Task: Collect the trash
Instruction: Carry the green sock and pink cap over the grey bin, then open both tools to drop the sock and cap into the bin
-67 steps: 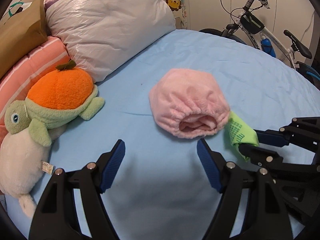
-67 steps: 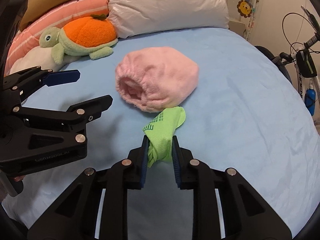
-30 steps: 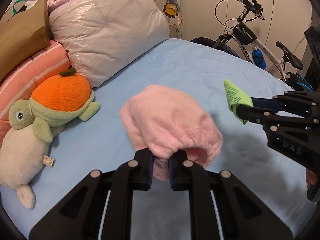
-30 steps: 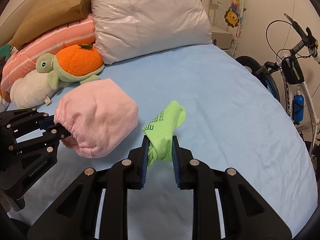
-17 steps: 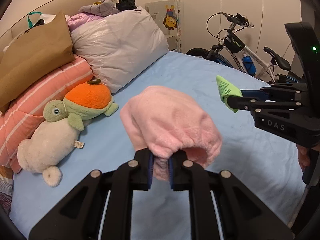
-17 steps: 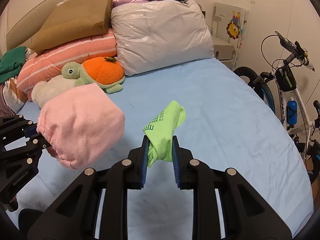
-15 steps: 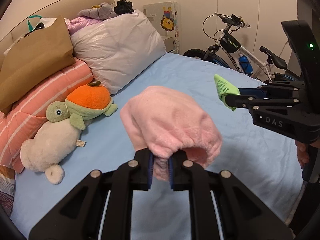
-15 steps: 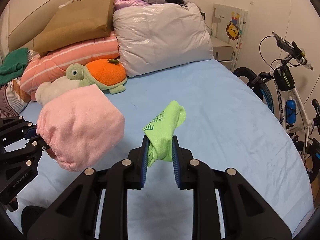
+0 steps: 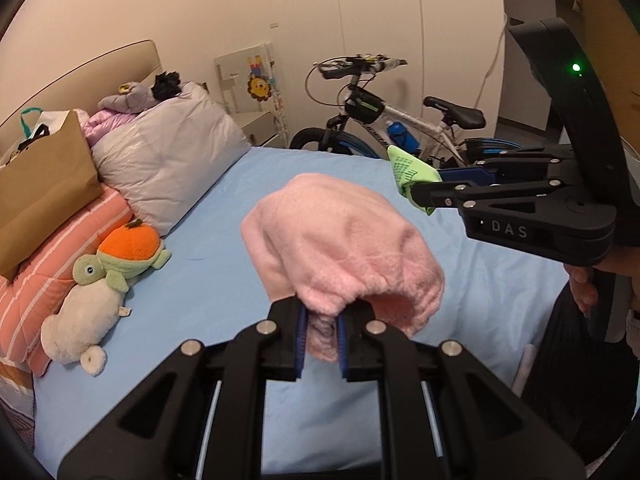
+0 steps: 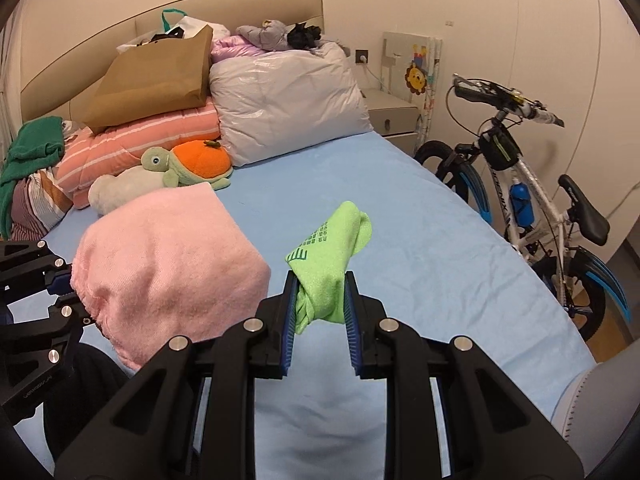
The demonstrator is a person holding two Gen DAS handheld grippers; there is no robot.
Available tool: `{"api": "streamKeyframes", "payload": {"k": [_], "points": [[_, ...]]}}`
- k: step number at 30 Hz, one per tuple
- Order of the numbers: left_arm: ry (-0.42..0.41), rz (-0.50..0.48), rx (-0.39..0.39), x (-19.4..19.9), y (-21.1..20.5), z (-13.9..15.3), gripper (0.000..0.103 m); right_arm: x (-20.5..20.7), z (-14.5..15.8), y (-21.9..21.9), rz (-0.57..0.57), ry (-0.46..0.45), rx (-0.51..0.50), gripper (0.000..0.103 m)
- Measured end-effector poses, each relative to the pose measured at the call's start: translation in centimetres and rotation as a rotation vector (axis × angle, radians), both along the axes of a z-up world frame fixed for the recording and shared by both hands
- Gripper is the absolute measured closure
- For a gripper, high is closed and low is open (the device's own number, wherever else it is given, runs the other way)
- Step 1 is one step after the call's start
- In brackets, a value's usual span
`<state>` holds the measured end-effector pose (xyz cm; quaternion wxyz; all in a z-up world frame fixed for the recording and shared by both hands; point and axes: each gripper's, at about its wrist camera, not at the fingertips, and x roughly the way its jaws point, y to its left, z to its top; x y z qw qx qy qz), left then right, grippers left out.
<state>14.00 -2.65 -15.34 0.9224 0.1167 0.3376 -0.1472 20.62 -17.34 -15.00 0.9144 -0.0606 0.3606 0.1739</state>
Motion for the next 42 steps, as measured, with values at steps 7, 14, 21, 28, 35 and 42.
{"api": "streamKeyframes", "payload": {"k": [7, 14, 21, 28, 35, 42], "points": [[-0.050, -0.163, -0.008, -2.2, -9.2, 2.9, 0.090, -4.9, 3.1, -10.6, -0.119, -0.022, 0.003, 0.083], [-0.100, -0.340, -0.023, -2.9, -18.8, 6.4, 0.090, -9.7, 7.1, -20.6, -0.260, -0.057, -0.017, 0.083], [-0.150, -0.502, -0.038, -2.8, -27.5, 9.8, 0.090, -13.3, 10.3, -28.9, -0.395, -0.083, -0.041, 0.083], [-0.174, -0.627, -0.039, -3.1, -34.9, 11.6, 0.090, -15.6, 12.4, -35.6, -0.502, -0.098, -0.041, 0.083], [-0.145, -0.708, -0.029, -2.4, -41.2, 10.9, 0.090, -16.5, 12.6, -40.5, -0.559, -0.085, -0.047, 0.083], [-0.092, -0.740, -0.029, -0.6, -45.4, 9.7, 0.088, -15.4, 11.6, -43.9, -0.589, -0.061, -0.037, 0.082]]}}
